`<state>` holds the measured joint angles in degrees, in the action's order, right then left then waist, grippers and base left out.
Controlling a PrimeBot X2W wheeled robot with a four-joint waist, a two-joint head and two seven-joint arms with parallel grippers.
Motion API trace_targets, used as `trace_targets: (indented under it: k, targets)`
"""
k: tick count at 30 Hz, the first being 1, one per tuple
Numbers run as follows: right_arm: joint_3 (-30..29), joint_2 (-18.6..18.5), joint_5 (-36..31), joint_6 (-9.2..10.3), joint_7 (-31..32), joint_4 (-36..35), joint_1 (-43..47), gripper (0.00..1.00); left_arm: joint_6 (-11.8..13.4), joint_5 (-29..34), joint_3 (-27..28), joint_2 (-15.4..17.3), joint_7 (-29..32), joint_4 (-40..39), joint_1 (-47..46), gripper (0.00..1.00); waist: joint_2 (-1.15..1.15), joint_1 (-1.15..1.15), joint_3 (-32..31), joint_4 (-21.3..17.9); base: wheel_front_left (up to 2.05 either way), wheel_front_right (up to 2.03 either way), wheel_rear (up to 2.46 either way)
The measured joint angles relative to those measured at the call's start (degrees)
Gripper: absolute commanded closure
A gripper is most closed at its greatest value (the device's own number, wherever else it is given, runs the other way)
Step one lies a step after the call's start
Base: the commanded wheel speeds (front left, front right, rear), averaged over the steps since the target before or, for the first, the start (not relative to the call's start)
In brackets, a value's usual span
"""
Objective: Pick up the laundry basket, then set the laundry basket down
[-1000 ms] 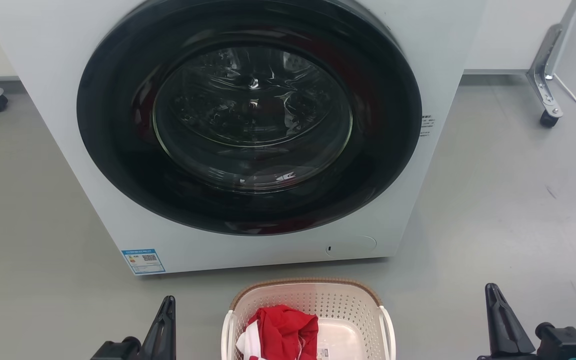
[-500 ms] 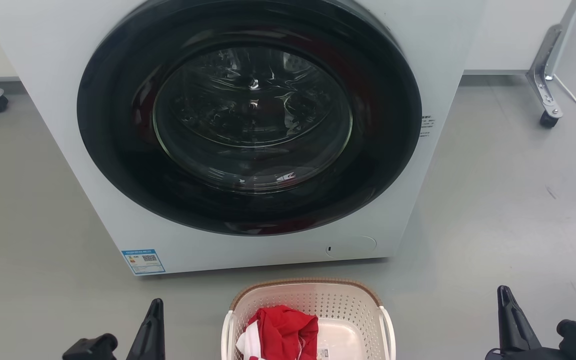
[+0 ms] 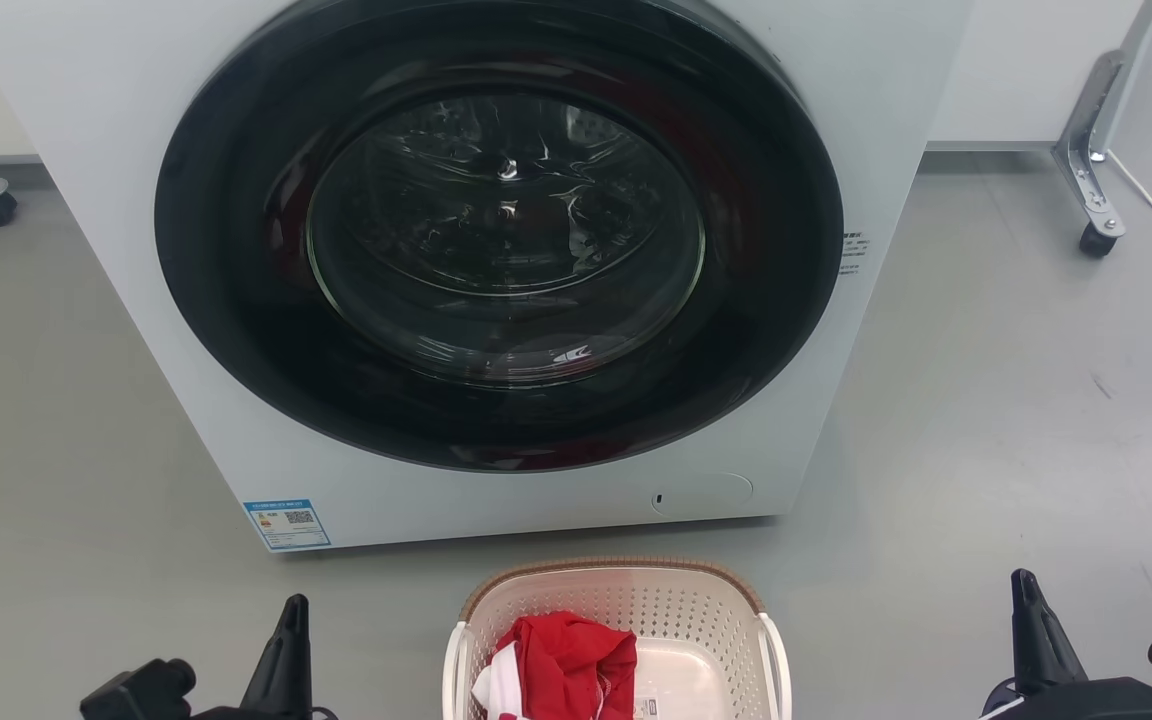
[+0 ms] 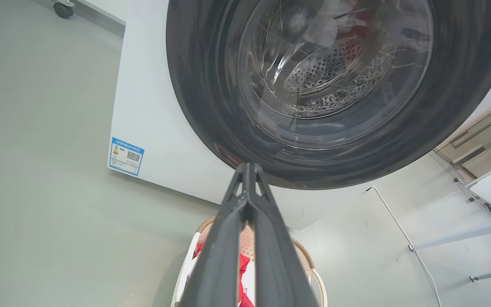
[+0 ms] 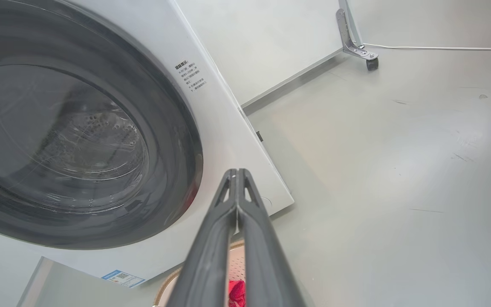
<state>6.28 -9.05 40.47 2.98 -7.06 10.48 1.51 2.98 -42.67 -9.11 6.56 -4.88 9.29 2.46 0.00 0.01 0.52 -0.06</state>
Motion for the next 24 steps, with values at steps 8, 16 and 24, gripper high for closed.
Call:
trace_targets:
  k: [8, 16, 24]
  targets:
    - [-1.7, 0.83, 6.17, -1.07, 1.8, 0.88, -1.02, 1.0, -1.34, -5.47, 1.76, -0.53, 1.49, 1.02, -1.07, 1.0, 0.0, 0.0, -0.05, 0.01, 0.0, 0.0, 0.0]
    - [-3.38, 1.59, 12.11, -2.4, 3.52, 1.54, -1.74, 1.0, -2.5, -11.54, 3.5, -1.04, 2.8, 1.85, -1.44, 1.0, 0.0, 0.0, -0.1, 0.01, 0.0, 0.0, 0.0]
    - [-5.03, 2.49, 18.31, -3.56, 5.05, 2.49, -2.21, 1.0, -3.56, -17.57, 5.19, -1.42, 4.34, 2.83, -2.35, 1.0, 0.0, 0.0, -0.15, 0.02, 0.0, 0.0, 0.0]
